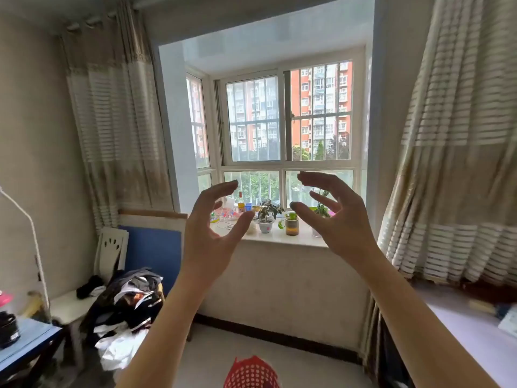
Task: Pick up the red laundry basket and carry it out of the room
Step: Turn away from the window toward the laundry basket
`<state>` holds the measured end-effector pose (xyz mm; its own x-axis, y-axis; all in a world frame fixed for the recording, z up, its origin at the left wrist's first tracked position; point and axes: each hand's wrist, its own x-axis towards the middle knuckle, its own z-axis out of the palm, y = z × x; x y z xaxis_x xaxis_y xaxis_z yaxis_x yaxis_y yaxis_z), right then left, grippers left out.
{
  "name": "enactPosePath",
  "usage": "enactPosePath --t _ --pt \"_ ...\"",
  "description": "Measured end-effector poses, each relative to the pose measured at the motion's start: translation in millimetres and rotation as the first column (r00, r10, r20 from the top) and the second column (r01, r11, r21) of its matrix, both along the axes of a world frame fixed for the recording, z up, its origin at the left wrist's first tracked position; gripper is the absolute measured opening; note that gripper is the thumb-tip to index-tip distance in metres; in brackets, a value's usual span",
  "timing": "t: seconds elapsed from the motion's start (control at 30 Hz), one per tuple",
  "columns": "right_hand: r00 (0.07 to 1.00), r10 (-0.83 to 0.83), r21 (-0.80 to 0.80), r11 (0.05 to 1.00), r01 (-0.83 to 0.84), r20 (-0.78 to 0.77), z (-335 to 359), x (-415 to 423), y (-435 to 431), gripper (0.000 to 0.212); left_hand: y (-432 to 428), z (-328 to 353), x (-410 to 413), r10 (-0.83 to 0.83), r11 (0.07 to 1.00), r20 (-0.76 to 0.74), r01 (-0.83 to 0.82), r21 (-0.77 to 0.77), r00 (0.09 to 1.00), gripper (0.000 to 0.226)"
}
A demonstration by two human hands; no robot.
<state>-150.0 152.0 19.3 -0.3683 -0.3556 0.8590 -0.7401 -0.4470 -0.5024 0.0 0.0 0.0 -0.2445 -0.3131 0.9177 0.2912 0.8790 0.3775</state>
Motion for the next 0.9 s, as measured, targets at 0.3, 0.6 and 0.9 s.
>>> enactPosePath --t 0.3,0.6,0.9 --pt "0.999 0.039 -0.013 0.999 -0.038 0.022 -9.0 -53.6 -55.1 0.044 -53.4 -7.4 -44.7 0.024 1.000 0.008 -0.024 0.011 1.000 0.048" --pt "0.996 0.090 -0.045 0.995 -0.090 -0.006 4.8 -146.4 -123.8 0.044 -114.3 8.4 -135.7 0.073 0.997 0.005 -0.073 -0.020 0.997 0.047" --pt "0.990 0.139 -0.069 0.988 -0.140 -0.018 9.0 -226.5 -183.2 0.043 -169.1 8.4 -197.7 0.131 0.991 0.047 -0.131 -0.005 0.990 0.047"
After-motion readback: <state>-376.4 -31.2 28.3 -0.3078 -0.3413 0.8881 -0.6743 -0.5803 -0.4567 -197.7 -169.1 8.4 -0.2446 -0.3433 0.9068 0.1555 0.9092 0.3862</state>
